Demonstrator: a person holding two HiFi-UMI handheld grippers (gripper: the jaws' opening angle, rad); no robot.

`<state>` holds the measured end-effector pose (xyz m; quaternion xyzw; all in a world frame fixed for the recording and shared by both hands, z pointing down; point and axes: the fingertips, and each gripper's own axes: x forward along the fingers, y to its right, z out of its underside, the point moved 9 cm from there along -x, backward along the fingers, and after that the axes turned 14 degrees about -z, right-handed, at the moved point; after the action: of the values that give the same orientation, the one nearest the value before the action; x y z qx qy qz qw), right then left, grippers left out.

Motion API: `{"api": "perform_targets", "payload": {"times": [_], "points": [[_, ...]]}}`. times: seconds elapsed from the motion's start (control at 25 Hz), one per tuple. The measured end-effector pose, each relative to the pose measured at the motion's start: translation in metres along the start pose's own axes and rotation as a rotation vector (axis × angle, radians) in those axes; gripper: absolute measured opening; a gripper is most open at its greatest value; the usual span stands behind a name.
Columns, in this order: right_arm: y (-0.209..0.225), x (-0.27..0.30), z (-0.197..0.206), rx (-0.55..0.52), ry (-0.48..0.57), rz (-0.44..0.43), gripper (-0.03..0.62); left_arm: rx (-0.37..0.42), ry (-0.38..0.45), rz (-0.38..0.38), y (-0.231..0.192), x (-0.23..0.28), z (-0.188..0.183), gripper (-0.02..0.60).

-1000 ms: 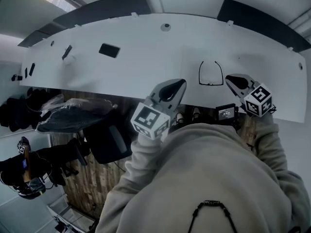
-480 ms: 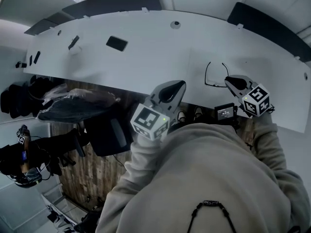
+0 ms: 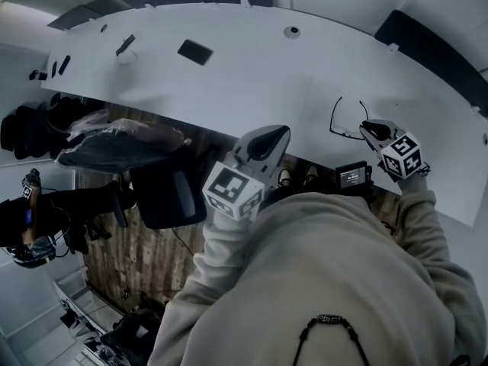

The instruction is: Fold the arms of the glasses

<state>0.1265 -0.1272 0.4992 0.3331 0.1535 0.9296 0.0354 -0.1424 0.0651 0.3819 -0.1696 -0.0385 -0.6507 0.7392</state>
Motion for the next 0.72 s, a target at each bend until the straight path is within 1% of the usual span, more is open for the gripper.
{"api": "perform_targets", "payload": {"times": [0.24,0.4,0.52,0.72], "points": [[0.016,0.023,0.019,-0.012,-0.119,-0.040,0.037,-0.018,-0.011,-0.049,-0.005,-0.012,0.007,0.005],[0.024,0.035,0.027,-0.060,-0.187,-0.024,0.052,-0.034,-0.020,-0.085,-0.010,-0.021,0.012,0.005],[0.029,0.045,0.033,-0.084,-0.244,-0.031,0.101,-0.046,-0.023,-0.109,-0.015,-0.026,0.015,0.005],[0.031,0.059,0.038,-0.122,-0.318,-0.075,0.118,-0.065,-0.029,-0.141,-0.019,-0.035,0.020,0.005]]}}
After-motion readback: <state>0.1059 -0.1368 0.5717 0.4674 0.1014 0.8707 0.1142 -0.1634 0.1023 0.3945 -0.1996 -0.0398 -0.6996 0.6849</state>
